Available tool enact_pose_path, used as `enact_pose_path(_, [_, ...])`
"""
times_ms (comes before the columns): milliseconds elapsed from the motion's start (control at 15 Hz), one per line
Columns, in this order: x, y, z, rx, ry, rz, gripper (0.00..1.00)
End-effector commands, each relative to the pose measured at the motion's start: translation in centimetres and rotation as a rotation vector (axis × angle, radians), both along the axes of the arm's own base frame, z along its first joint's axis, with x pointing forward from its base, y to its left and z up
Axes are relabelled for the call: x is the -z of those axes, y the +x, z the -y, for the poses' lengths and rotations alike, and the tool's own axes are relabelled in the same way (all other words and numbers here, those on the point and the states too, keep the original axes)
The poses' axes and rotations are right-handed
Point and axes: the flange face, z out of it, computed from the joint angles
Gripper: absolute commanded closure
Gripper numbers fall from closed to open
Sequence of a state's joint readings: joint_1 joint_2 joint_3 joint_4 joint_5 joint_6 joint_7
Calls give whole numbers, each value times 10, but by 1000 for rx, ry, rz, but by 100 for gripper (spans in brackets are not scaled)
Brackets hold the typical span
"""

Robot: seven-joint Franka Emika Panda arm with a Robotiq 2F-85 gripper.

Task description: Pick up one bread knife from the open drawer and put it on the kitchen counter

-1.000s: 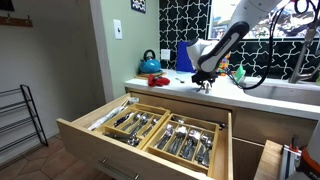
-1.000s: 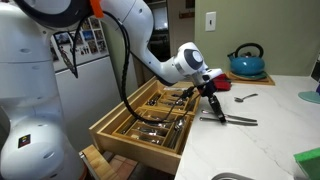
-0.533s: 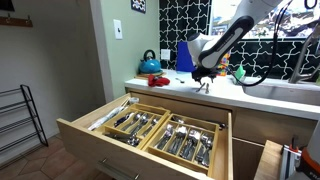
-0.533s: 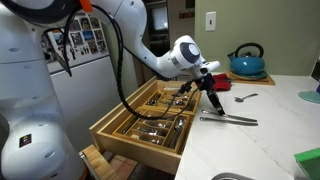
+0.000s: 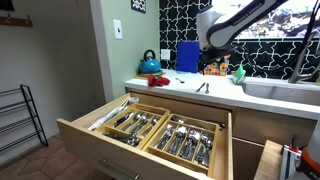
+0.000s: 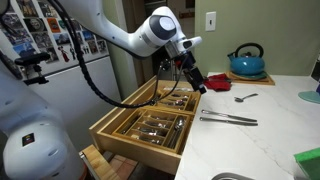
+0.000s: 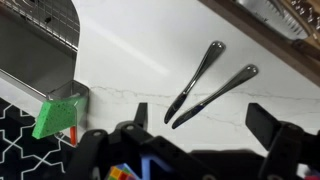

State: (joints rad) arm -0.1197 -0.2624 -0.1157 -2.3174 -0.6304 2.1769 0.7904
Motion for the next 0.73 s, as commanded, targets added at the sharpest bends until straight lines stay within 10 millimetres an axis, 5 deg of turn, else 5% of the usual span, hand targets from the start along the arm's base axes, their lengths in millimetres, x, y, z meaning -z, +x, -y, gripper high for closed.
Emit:
enact_pose_path(0, [-52,-38,-41,-189,90,-34,0])
enact_pose_path(333, [-89,-62,-78,-442,209,-84,0])
enact_pose_path(667, [-91,-58,-79,-470,199,-85,0])
